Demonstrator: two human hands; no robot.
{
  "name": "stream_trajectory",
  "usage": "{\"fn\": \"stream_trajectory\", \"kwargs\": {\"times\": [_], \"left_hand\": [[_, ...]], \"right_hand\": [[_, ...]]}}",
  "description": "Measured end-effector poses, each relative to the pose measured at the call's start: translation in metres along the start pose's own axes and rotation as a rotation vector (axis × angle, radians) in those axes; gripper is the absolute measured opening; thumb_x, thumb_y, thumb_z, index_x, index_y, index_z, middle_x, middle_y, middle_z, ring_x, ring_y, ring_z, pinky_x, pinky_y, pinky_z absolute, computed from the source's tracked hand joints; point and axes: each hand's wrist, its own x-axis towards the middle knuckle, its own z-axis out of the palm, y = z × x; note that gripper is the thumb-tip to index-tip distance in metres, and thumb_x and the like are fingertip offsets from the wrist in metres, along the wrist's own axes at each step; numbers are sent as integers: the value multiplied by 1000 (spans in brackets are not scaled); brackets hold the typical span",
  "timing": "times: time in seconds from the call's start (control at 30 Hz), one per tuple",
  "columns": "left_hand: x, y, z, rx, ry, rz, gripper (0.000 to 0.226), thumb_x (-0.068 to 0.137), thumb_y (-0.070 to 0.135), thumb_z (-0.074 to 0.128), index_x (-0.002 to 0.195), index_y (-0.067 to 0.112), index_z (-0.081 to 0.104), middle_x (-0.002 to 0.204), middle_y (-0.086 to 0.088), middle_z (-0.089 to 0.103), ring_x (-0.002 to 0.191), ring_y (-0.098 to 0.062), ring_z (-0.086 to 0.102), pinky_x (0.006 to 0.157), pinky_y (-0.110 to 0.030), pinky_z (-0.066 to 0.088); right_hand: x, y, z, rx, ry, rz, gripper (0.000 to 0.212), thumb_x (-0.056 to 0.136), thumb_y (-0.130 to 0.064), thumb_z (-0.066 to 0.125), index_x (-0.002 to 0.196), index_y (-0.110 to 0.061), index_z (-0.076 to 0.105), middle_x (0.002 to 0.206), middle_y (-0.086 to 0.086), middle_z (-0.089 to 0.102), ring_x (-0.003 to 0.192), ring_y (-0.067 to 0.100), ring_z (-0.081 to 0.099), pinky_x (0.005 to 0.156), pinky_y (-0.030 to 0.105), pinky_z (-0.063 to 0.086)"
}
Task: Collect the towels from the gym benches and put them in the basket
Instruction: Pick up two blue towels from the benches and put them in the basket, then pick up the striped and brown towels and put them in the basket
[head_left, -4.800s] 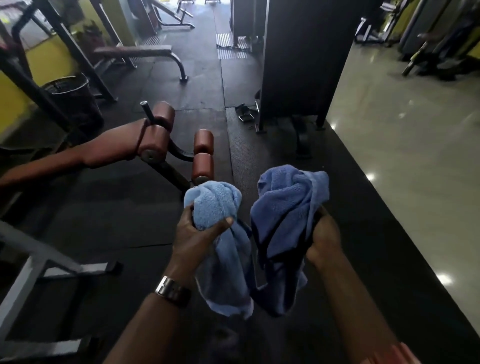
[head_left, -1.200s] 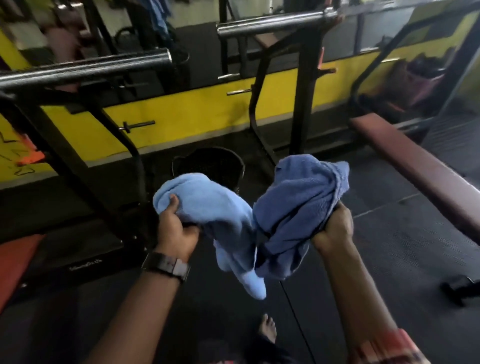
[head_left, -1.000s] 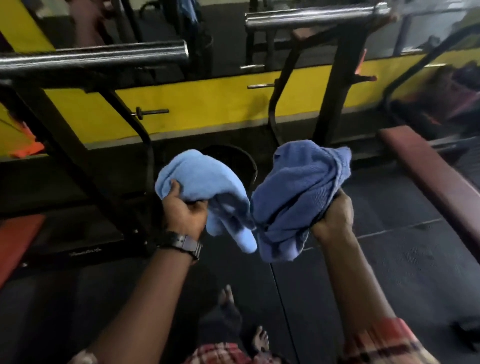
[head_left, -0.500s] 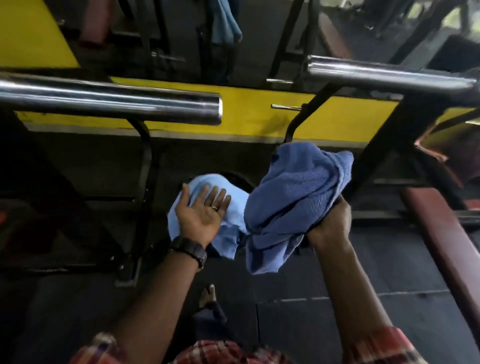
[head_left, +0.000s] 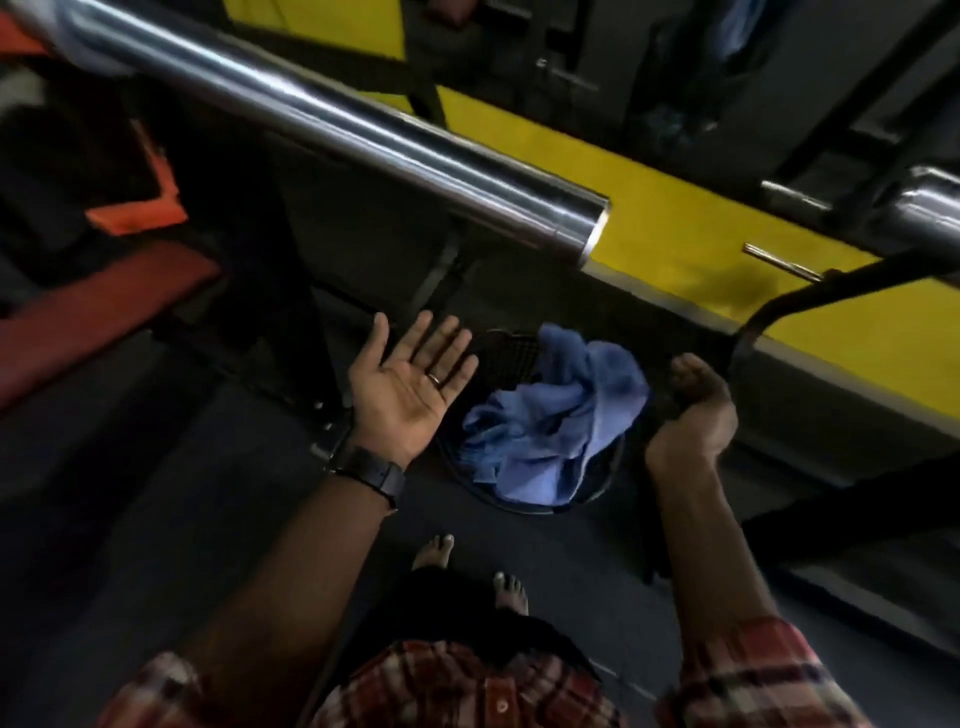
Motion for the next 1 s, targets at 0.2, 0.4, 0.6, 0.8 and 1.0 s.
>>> {"fn": "stream_trajectory", "kwargs": {"times": [0.2, 0.4, 0.6, 0.8, 1.0], "left_hand": [[-53, -9, -9, 17, 79, 178, 59, 91, 55, 54, 134, 14, 56, 135, -13, 63, 123, -30, 62, 101, -48, 50], [-107, -10, -28, -4, 129, 332, 58, 90, 54, 54, 133, 15, 57, 133, -12, 65, 121, -29, 63, 98, -48, 51], [-183, 20, -75, -106, 157, 500, 60, 89, 53, 56, 135, 14, 57, 133, -13, 64, 120, -31, 63, 101, -50, 49], [-293, 59, -147, -146, 223, 679, 60, 89, 52, 58, 135, 15, 56, 133, -13, 65, 121, -31, 63, 96, -48, 53], [-442, 101, -249, -184, 332, 877, 51, 89, 55, 54, 123, 19, 63, 134, -10, 65, 122, -28, 63, 94, -46, 52]], "right_hand": [[4, 17, 3, -139, -170, 78, 29, 83, -14, 53, 74, -24, 78, 94, -4, 77, 89, 10, 71, 81, 29, 51], [-30, 38, 17, -219, -337, 142, 31, 84, -15, 47, 91, -24, 77, 94, -11, 77, 104, 16, 66, 81, 33, 52], [-104, 67, 47, -287, -564, 206, 26, 91, -19, 47, 101, -22, 72, 107, -2, 74, 107, 17, 65, 78, 32, 52], [-229, 118, 65, -298, -828, 254, 26, 98, -25, 45, 108, -21, 69, 114, 0, 71, 104, 17, 65, 72, 31, 53], [-403, 196, 63, -356, -1068, 337, 27, 96, -20, 45, 108, -21, 69, 116, 2, 71, 101, 18, 65, 74, 34, 53]]}}
